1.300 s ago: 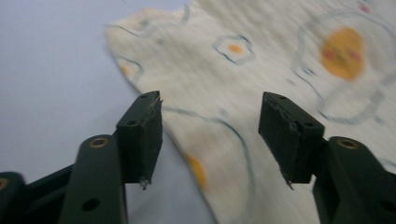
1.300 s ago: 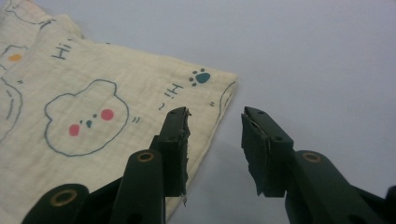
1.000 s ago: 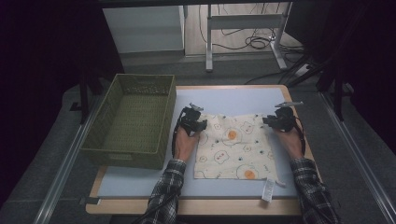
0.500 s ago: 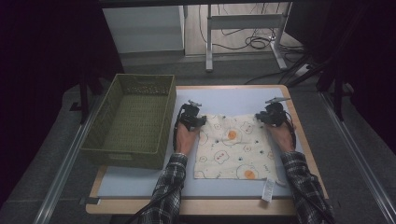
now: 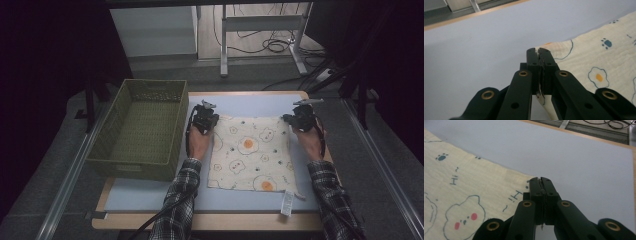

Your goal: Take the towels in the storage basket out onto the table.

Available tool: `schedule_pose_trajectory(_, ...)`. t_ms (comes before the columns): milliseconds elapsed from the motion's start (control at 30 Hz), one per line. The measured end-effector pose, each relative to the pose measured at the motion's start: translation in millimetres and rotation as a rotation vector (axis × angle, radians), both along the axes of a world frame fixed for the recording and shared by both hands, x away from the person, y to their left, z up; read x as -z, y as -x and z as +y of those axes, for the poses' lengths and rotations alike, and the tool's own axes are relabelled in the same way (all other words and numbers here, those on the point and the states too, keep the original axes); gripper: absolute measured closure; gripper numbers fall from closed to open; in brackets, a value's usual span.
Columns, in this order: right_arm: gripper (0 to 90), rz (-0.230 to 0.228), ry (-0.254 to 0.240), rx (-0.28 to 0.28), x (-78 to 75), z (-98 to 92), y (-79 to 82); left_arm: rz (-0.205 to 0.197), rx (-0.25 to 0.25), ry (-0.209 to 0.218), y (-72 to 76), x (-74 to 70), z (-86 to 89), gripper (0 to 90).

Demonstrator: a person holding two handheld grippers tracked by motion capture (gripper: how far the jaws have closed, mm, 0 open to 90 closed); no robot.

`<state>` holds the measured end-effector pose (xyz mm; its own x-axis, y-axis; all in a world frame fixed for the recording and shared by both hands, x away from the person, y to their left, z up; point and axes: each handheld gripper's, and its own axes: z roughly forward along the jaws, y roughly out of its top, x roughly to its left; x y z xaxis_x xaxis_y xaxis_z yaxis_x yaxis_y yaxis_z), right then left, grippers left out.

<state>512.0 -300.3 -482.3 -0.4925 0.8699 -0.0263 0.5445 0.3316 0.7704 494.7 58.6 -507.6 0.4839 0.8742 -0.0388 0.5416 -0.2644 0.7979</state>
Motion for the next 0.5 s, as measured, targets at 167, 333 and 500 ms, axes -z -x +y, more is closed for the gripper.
schedule_pose_trajectory(167, 88.9, -0.004, -0.038, -0.042, -5.9, -6.8, 17.0, -0.019, 0.003, 0.006, 18.0, -8.1, 2.1, 88.0)
schedule_pose_trajectory(333, 88.9, 0.008, -0.084, -0.070, -9.2, -17.9, 38.3, -0.031, 0.034, -0.008, 40.4, -11.3, -0.7, 87.7)
schedule_pose_trajectory(500, 88.9, 0.005, -0.105, -0.096, -9.4, -25.8, 60.8, -0.035, 0.064, -0.010, 61.8, -9.2, -1.8, 87.6)
